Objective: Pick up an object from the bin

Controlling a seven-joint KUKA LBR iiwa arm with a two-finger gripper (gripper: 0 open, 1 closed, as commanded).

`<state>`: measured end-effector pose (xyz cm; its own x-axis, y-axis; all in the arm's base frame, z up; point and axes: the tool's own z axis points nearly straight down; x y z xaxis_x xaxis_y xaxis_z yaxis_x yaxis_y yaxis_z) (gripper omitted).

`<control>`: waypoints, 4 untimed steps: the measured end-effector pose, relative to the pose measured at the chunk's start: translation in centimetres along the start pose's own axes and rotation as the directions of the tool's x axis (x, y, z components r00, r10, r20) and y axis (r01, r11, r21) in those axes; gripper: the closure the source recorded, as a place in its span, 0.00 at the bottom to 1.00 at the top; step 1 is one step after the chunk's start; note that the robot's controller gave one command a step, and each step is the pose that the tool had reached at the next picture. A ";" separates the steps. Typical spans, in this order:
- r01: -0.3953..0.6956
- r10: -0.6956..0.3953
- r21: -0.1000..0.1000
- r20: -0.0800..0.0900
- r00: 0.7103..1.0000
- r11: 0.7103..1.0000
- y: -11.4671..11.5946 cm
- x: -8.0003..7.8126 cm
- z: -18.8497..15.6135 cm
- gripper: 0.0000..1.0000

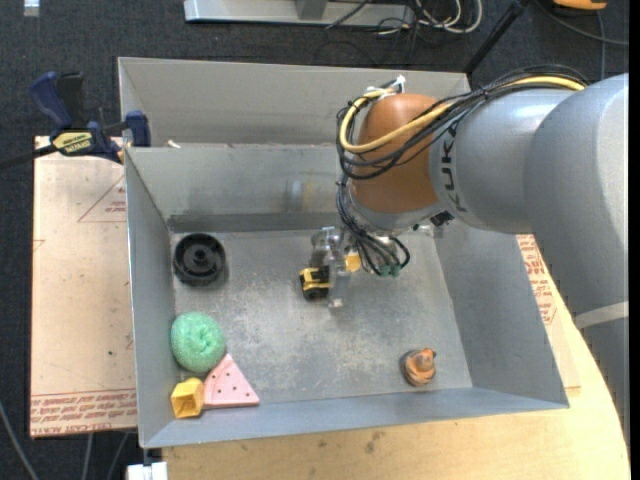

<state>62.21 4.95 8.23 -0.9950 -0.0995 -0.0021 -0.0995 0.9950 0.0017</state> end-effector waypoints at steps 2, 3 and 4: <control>0.000 0.000 0.000 0.000 1.000 1.000 0.0 0.0 0.0 1.00; 0.000 0.000 0.000 0.000 1.000 1.000 0.0 0.0 0.0 1.00; -0.001 0.001 0.000 0.000 1.000 1.000 0.0 0.0 0.0 1.00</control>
Offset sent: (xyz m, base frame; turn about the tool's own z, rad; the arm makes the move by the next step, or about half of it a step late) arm 0.0000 0.0000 0.0000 0.0000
